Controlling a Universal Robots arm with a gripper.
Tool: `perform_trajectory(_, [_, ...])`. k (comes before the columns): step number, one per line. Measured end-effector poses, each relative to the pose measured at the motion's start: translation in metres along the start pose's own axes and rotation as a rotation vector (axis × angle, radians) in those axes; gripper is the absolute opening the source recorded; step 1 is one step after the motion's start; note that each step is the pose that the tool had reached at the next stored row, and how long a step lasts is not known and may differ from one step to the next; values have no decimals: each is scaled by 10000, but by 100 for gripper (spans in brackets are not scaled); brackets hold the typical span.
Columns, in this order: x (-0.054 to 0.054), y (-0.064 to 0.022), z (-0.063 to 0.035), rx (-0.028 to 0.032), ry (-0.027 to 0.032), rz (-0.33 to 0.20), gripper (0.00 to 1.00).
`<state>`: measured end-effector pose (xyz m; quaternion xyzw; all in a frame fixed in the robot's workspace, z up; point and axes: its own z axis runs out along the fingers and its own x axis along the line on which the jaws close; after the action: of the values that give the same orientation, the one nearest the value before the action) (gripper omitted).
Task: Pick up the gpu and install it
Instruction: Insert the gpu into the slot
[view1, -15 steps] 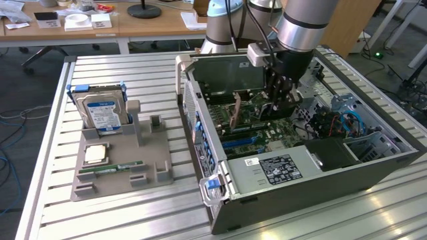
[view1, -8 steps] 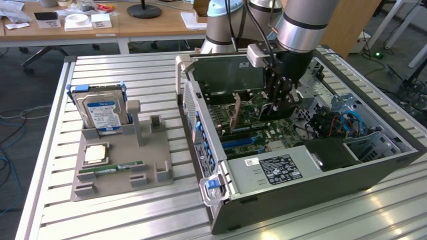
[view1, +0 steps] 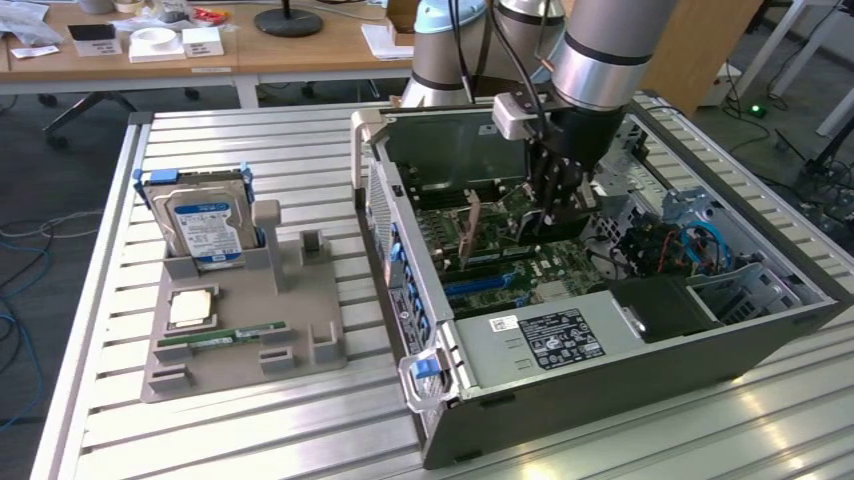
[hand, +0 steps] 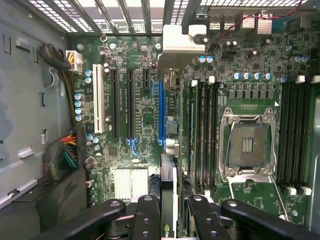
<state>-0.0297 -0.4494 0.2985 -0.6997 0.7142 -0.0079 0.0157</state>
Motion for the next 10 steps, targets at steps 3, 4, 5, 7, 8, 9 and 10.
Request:
perform_trajectory(3, [0, 0, 0, 0, 1, 1, 26])
perform_trajectory(4, [0, 0, -1, 0, 1, 0, 26])
perform_trajectory(5, [0, 0, 0, 0, 1, 0, 26])
perform_trajectory(7, [0, 0, 2, 1, -1, 0, 26])
perform_trajectory(8, [0, 0, 9, 2, -4, 1, 26])
perform_trajectory(9, [0, 1, 18, 1, -2, 0, 26])
perform_trajectory(10, [0, 1, 28, 0, -1, 0, 26])
